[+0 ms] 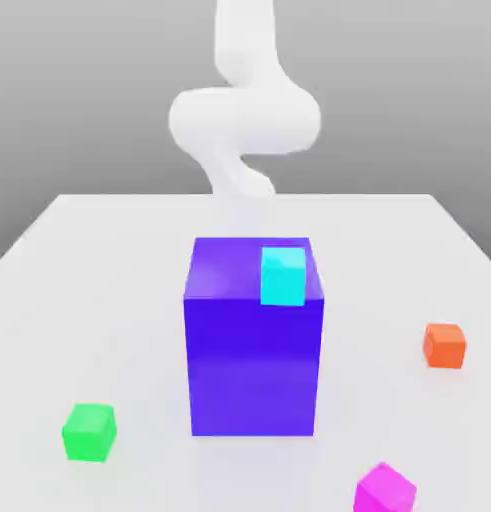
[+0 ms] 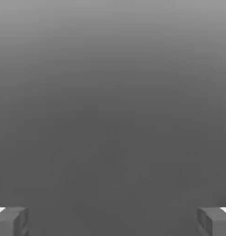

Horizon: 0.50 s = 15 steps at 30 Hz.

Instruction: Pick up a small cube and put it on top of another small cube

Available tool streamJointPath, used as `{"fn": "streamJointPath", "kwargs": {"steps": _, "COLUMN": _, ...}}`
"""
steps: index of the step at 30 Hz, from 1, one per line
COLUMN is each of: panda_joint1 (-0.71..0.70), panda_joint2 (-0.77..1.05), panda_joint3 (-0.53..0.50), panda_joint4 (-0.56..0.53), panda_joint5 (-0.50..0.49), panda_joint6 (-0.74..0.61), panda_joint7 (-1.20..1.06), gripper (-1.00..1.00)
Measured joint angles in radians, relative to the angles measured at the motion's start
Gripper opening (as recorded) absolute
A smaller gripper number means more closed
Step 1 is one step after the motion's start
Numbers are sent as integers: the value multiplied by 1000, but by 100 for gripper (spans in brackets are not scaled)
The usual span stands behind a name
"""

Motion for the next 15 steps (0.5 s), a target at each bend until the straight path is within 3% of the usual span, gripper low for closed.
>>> {"fn": "streamJointPath", "kwargs": {"steps": 15, "panda_joint1": 182, "panda_joint2": 552, "panda_joint3": -24, "panda_joint4": -14, "panda_joint5": 131, "panda_joint6": 169, "panda_joint7": -286, "gripper": 0}}
